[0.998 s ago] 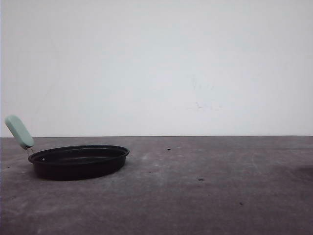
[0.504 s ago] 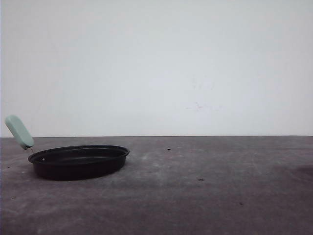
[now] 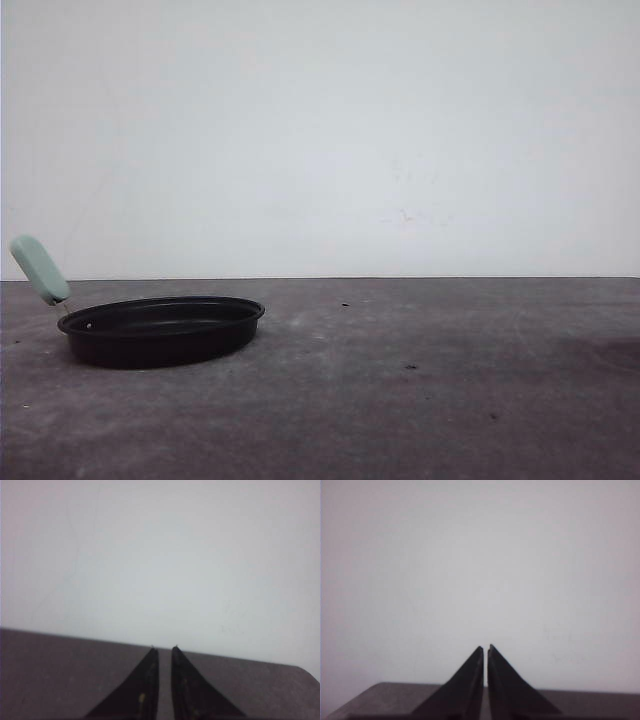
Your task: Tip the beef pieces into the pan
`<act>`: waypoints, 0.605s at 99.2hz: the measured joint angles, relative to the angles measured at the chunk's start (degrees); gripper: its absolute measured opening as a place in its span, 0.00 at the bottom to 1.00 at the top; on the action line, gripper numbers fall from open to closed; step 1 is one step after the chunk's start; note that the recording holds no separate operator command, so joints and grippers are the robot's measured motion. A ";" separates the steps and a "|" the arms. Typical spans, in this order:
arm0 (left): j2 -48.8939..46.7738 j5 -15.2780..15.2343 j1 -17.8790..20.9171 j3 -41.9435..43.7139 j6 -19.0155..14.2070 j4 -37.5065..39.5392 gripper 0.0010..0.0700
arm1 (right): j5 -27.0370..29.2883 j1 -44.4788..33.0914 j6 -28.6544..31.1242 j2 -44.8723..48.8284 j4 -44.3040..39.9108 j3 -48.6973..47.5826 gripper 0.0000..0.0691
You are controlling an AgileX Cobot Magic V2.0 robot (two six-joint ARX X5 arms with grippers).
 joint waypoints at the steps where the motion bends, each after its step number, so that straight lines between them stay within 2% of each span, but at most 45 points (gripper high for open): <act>1: -0.02 0.02 0.00 0.00 -0.04 -0.07 0.02 | 0.04 0.00 -0.04 0.00 0.00 0.02 0.01; 9: -0.11 0.70 0.00 0.00 0.00 -0.33 0.02 | 1.25 0.02 -0.17 0.11 -0.11 0.09 0.01; 20: 0.26 3.63 0.00 0.09 0.92 -0.33 0.02 | 3.58 0.00 -0.02 2.03 -2.45 2.64 0.01; 31: 1.88 5.66 0.00 0.22 2.27 -0.92 0.03 | 3.61 0.00 -0.33 6.38 -7.78 8.39 0.02; 35: 2.38 6.03 0.00 0.22 2.43 -1.60 0.05 | 3.63 0.00 -1.01 8.07 -10.29 10.47 0.05; 41: 3.08 6.12 0.00 0.22 2.49 -2.40 0.19 | 4.07 0.00 -2.10 10.53 -13.81 13.25 0.23; 52: 3.61 5.86 0.00 0.22 2.95 -2.75 0.64 | 6.19 0.00 -2.86 14.67 -19.08 17.20 0.71; 56: 3.48 5.22 0.00 0.22 3.08 -2.69 0.74 | 6.40 0.00 -3.04 15.98 -20.41 18.10 0.86; 60: 3.43 4.39 0.00 0.22 3.28 -2.67 0.79 | 6.45 0.00 -3.28 16.96 -21.27 18.53 0.95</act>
